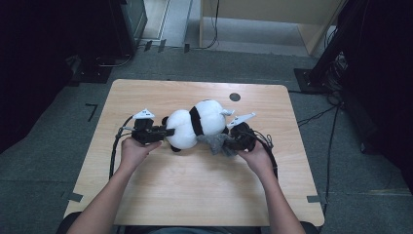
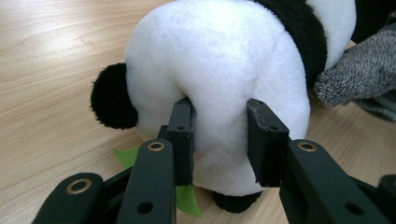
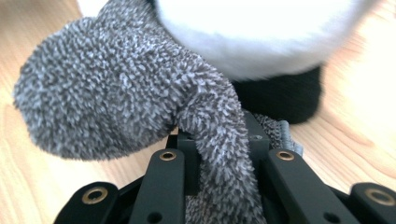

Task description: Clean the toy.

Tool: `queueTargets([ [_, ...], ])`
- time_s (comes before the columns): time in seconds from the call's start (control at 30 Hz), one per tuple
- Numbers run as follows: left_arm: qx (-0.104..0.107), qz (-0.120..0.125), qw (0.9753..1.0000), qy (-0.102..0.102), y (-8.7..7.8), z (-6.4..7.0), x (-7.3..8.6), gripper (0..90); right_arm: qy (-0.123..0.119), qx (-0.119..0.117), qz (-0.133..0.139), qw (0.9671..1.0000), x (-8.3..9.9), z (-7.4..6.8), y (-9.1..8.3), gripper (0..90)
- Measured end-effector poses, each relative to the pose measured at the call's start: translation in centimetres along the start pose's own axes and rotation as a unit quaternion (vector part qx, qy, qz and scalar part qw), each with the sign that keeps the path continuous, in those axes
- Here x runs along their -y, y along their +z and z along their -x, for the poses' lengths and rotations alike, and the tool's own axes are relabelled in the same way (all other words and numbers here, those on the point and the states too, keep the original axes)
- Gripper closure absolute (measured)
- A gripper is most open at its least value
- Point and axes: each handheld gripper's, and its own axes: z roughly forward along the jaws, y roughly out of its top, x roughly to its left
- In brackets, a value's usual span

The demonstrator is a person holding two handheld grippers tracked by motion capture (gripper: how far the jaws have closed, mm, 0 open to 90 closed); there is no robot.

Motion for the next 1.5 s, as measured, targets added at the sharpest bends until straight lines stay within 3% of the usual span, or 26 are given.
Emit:
queueTargets([
  [0.3,0.003,0.003,1.0000,-0.002,0.0,-0.1,0.0,66.3,0.050,0.025,0.009,0.9984,1.5,3.2,-1.1,76.2],
  [0.5,0.005,0.005,1.0000,-0.002,0.0,-0.1,0.0,66.4,0.093,0.055,0.032,0.9936,2.4,5.1,-2.4,76.3],
  [0.6,0.008,0.005,0.9999,-0.001,0.0,-0.1,0.1,66.5,0.083,0.071,0.064,0.9920,2.0,5.0,-3.6,76.5],
  [0.7,0.011,0.005,0.9999,-0.001,0.0,-0.1,0.0,67.3,0.081,0.081,0.103,0.9880,1.2,4.6,-5.2,76.7],
  [0.8,0.015,0.004,0.9999,-0.003,-0.1,0.0,0.0,67.8,0.082,0.077,0.136,0.9843,0.3,4.0,-6.3,76.7],
  [0.87,0.019,0.003,0.9998,-0.003,-0.2,0.0,0.0,68.0,0.079,0.072,0.146,0.9835,-0.4,3.4,-6.5,76.7],
  [1.07,0.027,0.008,0.9994,-0.019,-0.5,1.0,0.6,67.7,0.056,0.048,0.134,0.9882,-2.7,1.3,-4.4,76.0],
  [1.17,0.020,0.012,0.9997,-0.009,-0.5,1.3,0.8,65.8,0.048,0.036,0.115,0.9916,-3.3,0.9,-2.7,75.7],
  [1.33,0.017,0.021,0.9996,-0.011,-0.5,0.9,0.7,55.1,0.038,0.056,0.107,0.9919,-3.7,0.9,-1.4,76.2],
  [1.5,0.008,0.002,0.9991,0.041,-0.7,0.9,0.3,34.1,0.012,0.086,0.092,0.9920,-4.3,0.4,-1.0,76.2],
])
